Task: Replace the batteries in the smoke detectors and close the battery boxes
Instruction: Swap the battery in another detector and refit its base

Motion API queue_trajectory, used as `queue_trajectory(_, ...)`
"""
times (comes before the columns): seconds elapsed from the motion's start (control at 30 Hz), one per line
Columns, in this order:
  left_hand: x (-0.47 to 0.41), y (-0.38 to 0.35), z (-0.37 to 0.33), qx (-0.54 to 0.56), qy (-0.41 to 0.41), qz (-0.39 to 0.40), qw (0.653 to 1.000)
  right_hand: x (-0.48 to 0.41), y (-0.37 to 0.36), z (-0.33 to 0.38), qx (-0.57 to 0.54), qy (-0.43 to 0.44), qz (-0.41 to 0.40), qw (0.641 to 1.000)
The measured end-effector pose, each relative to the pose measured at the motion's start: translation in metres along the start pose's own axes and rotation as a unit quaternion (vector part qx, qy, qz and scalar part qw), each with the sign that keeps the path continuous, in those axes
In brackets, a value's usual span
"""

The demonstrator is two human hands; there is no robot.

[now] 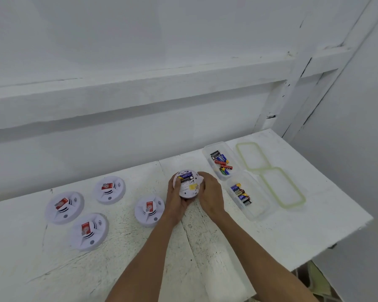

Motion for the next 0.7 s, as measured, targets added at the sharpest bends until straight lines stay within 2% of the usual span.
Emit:
queue_trajectory(0.17, -0.001, 0.0, 0.003, 0.033, 0.012, -0.005, 0.999, 0.015, -0.012, -0.017, 0.2, -0.029, 0.087, 0.975)
queue_trajectory(0.27, 0.0, 0.0, 0.002, 0.049, 0.014, -0.005, 0.999, 0.027, -0.017, -0.019, 0.257, -0.048, 0.083, 0.962)
queue_trajectory(0.37, 0.001, 0.0, 0.002, 0.055, 0.015, -0.005, 0.998, 0.035, -0.016, -0.019, 0.255, -0.061, 0.065, 0.963)
queue_trajectory(0.63, 0.001, 0.001, 0.003, 0.065, 0.017, 0.003, 0.998, 0.027, -0.006, -0.014, 0.205, -0.147, 0.099, 0.963)
queue_trajectory(0.7, 0.002, 0.0, 0.002, 0.075, 0.015, 0.005, 0.997, 0.026, 0.0, -0.015, 0.187, -0.158, 0.078, 0.966)
Point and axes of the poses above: each hand's wrist, its own x-axis away from the middle knuckle, its own y-axis out of the back of the hand, z = x × y, the point moved 5 cm from there along -x, towards the middle knuckle, and after that the axes turned 8 degrees about y, right-handed, at the moved point
